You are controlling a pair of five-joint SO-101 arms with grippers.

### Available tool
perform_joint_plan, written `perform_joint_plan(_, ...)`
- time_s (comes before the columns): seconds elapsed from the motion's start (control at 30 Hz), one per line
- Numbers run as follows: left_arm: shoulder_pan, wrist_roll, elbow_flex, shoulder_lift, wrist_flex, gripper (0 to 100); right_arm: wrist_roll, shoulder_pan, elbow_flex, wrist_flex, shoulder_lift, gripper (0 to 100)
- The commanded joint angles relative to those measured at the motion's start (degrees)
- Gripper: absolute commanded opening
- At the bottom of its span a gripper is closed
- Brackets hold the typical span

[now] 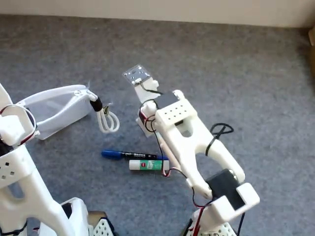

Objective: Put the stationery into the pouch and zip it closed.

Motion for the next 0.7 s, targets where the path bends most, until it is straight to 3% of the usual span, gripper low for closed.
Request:
perform_joint_plan(0.0, -0.4, 0.7, 1.01, 0.04, -0.79, 1, -0.09, -1.1, 0.57, 0.13, -6.99, 0.5)
perform_joint_plan(0.27, -0.4, 0.7, 1.01, 0.04, -0.79, 1, -0.09, -1.27, 4.18, -0.04, -14.2, 0.5)
perform_joint_plan(0.67, -0.4, 0.7, 1.01, 0.04, -0.79, 1, -0.18, -7.96, 12.53, -0.13, -30.02, 0.5)
